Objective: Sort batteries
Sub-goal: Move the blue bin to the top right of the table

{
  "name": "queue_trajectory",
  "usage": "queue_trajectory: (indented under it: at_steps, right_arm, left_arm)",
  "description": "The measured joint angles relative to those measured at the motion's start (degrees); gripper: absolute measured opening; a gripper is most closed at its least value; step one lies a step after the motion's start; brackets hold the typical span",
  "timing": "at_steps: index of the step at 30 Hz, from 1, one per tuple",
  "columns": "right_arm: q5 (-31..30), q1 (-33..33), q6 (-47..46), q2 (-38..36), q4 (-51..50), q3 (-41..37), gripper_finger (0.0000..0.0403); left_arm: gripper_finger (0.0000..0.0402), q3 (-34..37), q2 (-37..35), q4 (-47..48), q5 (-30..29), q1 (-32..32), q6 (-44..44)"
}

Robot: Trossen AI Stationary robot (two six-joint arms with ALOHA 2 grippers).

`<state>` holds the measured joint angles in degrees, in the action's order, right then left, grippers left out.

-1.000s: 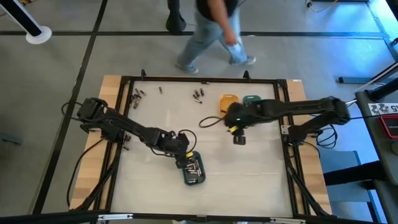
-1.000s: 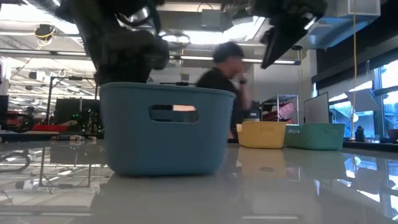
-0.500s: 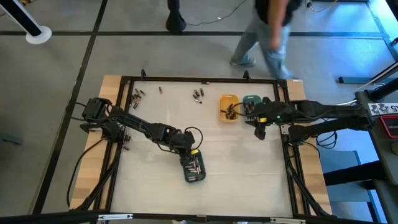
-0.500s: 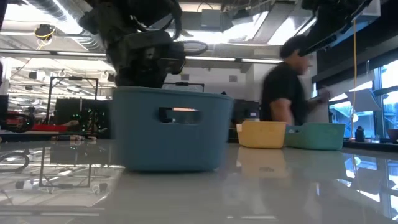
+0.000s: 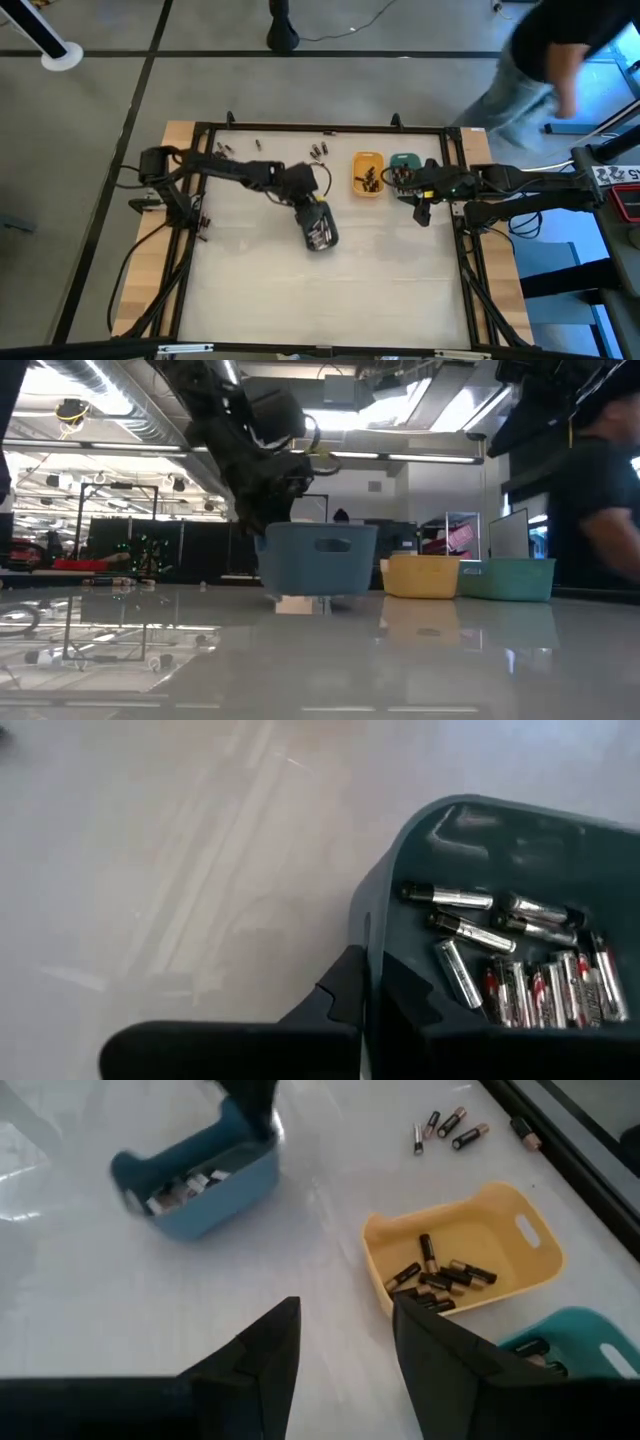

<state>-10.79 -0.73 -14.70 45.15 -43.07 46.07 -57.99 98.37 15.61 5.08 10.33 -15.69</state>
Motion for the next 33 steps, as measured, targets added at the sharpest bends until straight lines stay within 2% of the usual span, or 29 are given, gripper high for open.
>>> queue_trajectory:
  at_steps: [4,7,19,33]
  right_arm:
    - [-0.38,0.00,0.02,-0.02,0.45,-0.73,0.0163]
    - [-0.44,0.00,0.05,0.00,1.90,-1.65,0.0163]
    - [-0.63,0.00,-0.78,0.09,4.26,-1.96,0.0163]
    - [-0.07,0.00,-1.57,0.09,3.98,-1.96,0.0163]
  left_arm:
    - [0.0001,-0.53,0.01,0.05,2.24,4.38,4.23]
    - [0.0001,-3.49,1.18,0.78,3.67,6.41,7.82]
    - [0.0000,-25.60,16.86,15.50,4.24,9.87,23.76]
    - [0.0000,-40.50,26.42,22.95,5.07,17.16,31.50]
